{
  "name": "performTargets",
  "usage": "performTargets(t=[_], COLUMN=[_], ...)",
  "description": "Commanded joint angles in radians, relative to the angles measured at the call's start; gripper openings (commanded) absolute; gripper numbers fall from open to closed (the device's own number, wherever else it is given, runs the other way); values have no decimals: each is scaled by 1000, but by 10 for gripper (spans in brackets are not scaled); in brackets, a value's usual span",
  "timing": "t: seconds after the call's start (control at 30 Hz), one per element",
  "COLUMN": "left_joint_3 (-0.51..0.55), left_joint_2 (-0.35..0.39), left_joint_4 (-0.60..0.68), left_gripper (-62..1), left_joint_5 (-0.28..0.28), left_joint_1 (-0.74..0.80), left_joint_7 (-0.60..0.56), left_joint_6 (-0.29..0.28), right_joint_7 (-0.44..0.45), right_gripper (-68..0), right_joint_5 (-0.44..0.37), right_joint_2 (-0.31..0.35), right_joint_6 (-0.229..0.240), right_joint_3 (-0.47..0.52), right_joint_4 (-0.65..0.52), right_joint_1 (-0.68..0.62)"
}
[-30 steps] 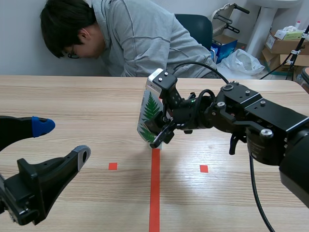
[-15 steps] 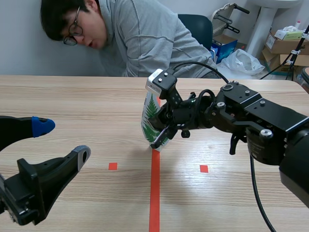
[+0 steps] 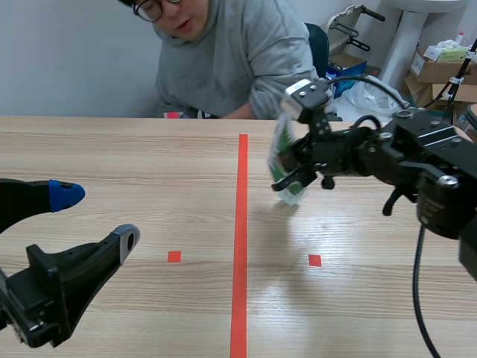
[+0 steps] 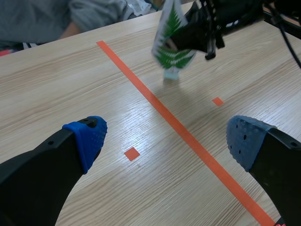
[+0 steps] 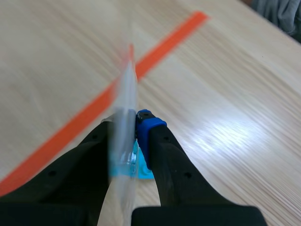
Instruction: Do the leaf sorting experiment
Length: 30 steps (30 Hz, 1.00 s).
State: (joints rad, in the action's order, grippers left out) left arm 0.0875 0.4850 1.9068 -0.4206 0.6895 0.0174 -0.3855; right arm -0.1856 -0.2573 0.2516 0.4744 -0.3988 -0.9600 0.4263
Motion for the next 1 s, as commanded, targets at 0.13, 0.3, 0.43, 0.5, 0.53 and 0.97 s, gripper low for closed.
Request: performTargets(t=[0.13, 0.3, 0.43, 0.5, 0.53, 0.97], left_joint_3=[2, 2, 2, 2, 2, 2], left_joint_2=[-5, -5, -5, -5, -5, -5], left_joint_4=[16, 16, 16, 16, 16, 16], left_gripper=[-67, -67, -67, -67, -67, -67], left_joint_5=[-6, -6, -6, -6, -6, -6], left_joint_1=[8, 8, 8, 8, 8, 8], left_joint_7=[-16, -16, -16, -16, -16, -16], left_joint_6=[-2, -2, -2, -2, -2, -2], right_joint_7=[70, 104, 167, 197, 208, 242], right_gripper=[-657, -658, -658, -658, -658, -658], right_joint_5=[15, 35, 45, 48, 49, 71], right_joint_2=[79, 92, 91, 90, 89, 92], right_joint_6=[-112, -183, -225, -240, -249, -326], right_joint_3=[100, 104, 105, 105, 105, 158], right_joint_4=[-5, 106, 228, 282, 306, 413], right_joint_1=[30, 101, 159, 182, 190, 189])
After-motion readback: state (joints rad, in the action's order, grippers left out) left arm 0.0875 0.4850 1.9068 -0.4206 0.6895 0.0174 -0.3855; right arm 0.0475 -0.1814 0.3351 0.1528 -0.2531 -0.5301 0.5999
